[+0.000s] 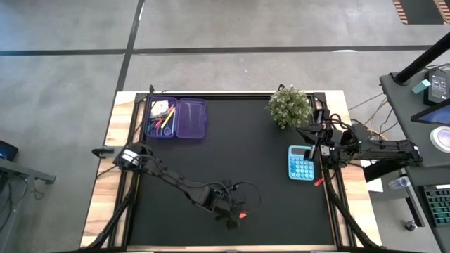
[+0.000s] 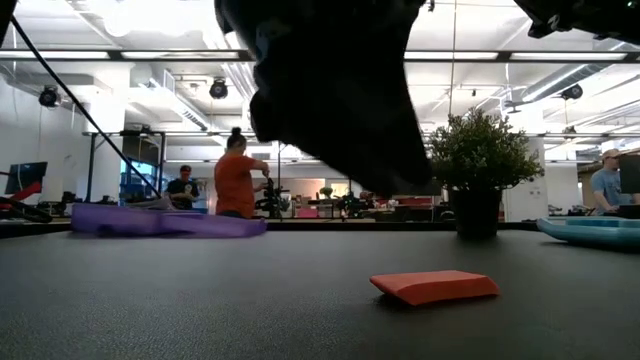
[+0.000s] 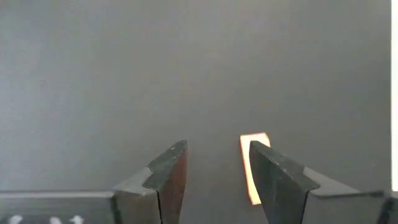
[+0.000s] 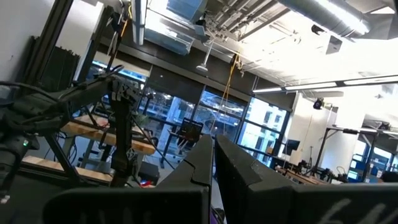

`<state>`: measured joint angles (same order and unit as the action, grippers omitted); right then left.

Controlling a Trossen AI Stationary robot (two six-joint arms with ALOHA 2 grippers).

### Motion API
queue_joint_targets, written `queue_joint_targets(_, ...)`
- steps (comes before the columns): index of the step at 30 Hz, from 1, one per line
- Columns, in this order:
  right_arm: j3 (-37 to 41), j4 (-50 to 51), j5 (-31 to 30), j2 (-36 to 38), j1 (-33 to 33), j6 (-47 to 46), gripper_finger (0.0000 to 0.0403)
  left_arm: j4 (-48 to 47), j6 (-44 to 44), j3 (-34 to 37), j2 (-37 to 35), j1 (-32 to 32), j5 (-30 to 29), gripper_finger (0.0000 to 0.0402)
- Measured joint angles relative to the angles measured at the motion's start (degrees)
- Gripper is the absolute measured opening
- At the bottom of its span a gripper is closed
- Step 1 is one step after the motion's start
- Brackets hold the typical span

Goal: Pack school essentials
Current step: Put the orange eraser into the purple supply box

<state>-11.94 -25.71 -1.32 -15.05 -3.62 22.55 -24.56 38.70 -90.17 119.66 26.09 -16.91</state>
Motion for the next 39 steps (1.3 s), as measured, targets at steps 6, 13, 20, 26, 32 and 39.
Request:
queue_joint_targets(6,0.0,-0.4,0.0,0.0,0.0,0.1,0.0009,3.4,-0.2,0.6,0.3,0.8,1.7,0.0157)
queue_joint_targets(13,0.0,0.2,0.0,0.0,0.0,-2.1,0.0009,5.4,-0.1,0.8,1.1,2.0,1.9,0.0157)
queue_joint_targets(20,0.1,4.4,0.4,0.0,0.0,-7.5,0.0009,7.0,-4.0,1.3,2.3,2.2,-0.1,0.0157)
queue_joint_targets(26,1.4,6.0,0.4,-0.2,0.0,-11.5,0.0009,6.8,-6.2,1.0,4.1,1.9,-5.0,0.0157)
queue_joint_targets(32,3.2,5.8,0.3,-0.5,0.3,-16.4,0.0009,11.4,-6.1,-0.2,4.9,3.2,-6.1,0.0157)
queue_joint_targets(39,5.3,5.5,0.3,-0.4,1.4,-20.6,0.0009,10.1,-5.0,-0.8,5.5,4.8,-6.2,0.0157)
